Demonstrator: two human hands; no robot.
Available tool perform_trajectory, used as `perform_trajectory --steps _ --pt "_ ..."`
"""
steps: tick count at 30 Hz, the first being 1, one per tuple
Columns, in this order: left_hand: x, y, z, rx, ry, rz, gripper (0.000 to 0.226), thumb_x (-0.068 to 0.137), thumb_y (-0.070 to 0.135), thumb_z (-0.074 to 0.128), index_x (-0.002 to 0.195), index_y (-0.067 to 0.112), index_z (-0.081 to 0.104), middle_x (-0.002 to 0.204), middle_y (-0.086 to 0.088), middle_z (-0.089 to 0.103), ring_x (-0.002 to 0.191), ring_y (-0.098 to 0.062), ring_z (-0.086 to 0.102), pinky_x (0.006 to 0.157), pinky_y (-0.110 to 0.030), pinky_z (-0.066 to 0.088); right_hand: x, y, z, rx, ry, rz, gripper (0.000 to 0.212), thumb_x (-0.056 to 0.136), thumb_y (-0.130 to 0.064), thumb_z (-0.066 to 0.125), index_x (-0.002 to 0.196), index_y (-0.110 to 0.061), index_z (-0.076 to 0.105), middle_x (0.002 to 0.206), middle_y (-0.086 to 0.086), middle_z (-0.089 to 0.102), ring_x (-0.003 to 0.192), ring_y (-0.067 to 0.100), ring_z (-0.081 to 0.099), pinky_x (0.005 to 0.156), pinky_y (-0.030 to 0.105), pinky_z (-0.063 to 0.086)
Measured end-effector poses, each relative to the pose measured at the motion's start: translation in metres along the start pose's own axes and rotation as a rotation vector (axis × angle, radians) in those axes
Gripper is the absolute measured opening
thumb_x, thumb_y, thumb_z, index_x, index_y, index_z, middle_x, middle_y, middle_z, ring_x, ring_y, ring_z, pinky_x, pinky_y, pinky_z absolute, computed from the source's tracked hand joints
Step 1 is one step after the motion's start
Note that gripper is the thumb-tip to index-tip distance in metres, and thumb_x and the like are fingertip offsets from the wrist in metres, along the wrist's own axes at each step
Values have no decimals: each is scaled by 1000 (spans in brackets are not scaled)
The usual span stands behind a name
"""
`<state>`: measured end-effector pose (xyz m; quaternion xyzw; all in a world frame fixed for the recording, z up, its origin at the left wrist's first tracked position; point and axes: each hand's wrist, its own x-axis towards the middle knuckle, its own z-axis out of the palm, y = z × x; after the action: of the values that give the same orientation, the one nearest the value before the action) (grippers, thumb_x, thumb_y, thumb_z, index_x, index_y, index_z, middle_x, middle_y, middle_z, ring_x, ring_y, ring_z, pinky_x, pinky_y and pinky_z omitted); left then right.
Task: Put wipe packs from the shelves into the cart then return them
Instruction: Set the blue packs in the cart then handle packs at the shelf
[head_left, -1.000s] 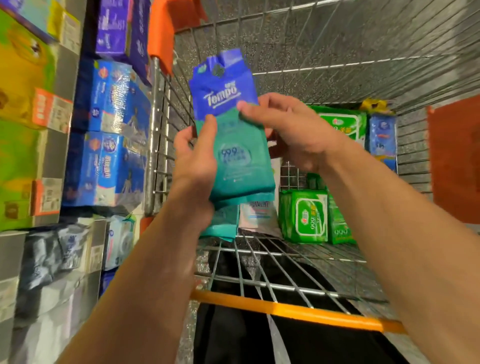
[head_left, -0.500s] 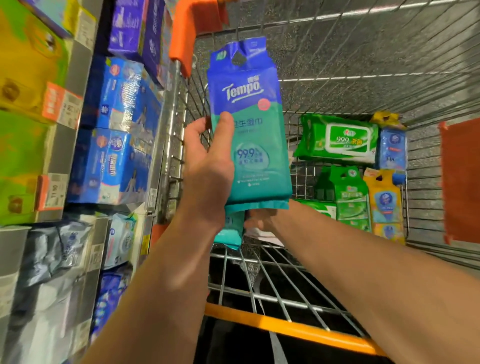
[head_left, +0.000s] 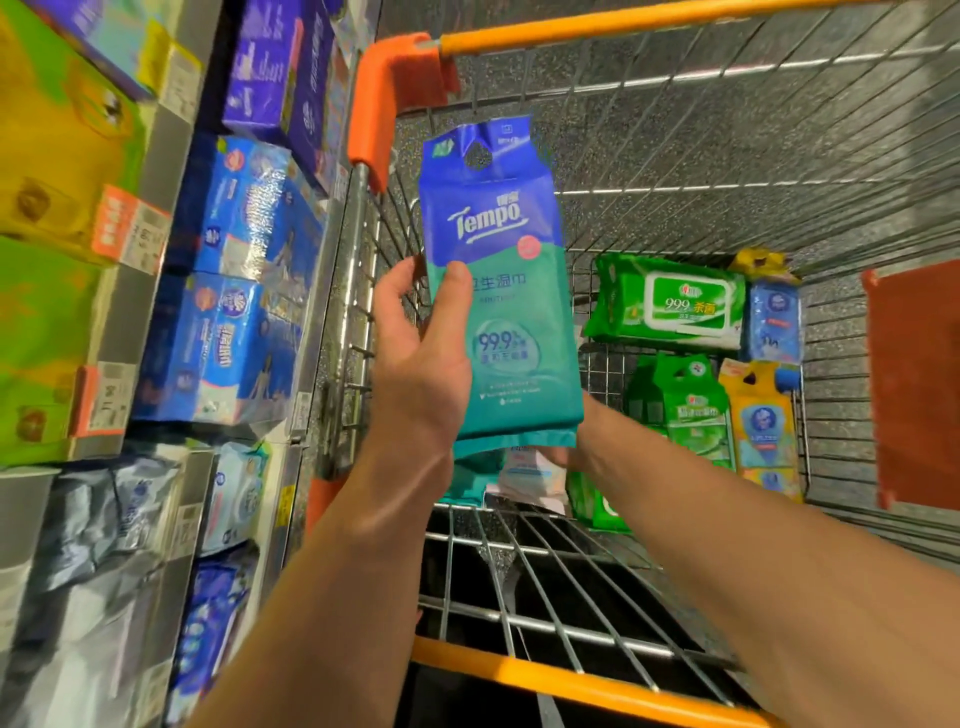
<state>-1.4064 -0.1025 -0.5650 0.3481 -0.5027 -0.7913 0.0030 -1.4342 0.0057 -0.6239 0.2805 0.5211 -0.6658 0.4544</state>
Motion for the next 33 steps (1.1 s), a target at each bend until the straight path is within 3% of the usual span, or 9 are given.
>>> perform_trajectory --steps 3,4,8,12,15,18,20,24,33 --pt "-4 -2 0 -79 -14 -17 47 95 32 61 136 14 45 114 -18 72 105 -40 70 88 -63 54 -4 -25 -17 -31 -2 -25 35 90 -31 57 113 -9 71 107 13 75 101 32 71 93 49 56" --pt "-4 -3 0 -99 -17 -32 45 94 33 62 132 10 50 117 -20 71 108 -43 68 90 -68 51 -10 -34 -27 2 24 -18 37 92 -35 55 115 -11 71 109 13 75 103 33 70 95 49 54" --pt "-5 -2 1 -90 -41 -75 33 98 31 58 122 8 57 116 -18 72 108 -40 68 92 -68 50 -37 -59 -70 183 67 -99 32 97 -36 49 97 -16 74 91 9 77 73 25 75 65 38 62" --pt "-13 4 4 -44 -76 -54 26 102 27 52 122 12 56 111 -12 74 100 -32 72 87 -54 56 -57 -62 -80 214 9 -189 41 95 -38 49 78 -19 81 89 6 77 72 24 74 69 39 61" --pt "-14 4 5 -15 -65 -28 33 102 27 52 131 10 53 116 -11 73 105 -31 71 89 -53 56 -66 -65 -62 147 -49 -224 32 82 -36 58 100 -16 76 94 7 74 75 24 72 68 36 60" --pt "-15 5 3 -9 18 -18 54 95 38 62 142 16 46 121 -6 72 107 -26 71 93 -53 54 -64 -67 -50 132 -95 -305 52 76 -32 63 126 -17 61 102 5 73 83 23 72 71 37 61" --pt "-19 5 2 -37 55 -22 70 88 43 65 149 22 37 128 -5 69 111 -27 69 97 -57 51 -69 -69 -46 114 -133 -336 50 75 -31 62 124 -20 60 101 4 74 86 23 72 74 40 61" --pt "-39 7 3 -53 60 13 61 91 43 63 146 28 42 126 -1 70 113 -24 69 100 -56 50 -86 -73 -47 83 -152 -350 53 78 -29 63 130 -16 59 113 8 70 100 27 68 89 50 55" --pt "-111 31 -11 -111 52 145 45 85 40 69 129 38 58 119 4 73 110 -19 70 100 -50 51 -148 -62 -29 -43 -222 -368 91 47 -40 85 129 -12 60 116 19 71 94 37 72 80 54 57"
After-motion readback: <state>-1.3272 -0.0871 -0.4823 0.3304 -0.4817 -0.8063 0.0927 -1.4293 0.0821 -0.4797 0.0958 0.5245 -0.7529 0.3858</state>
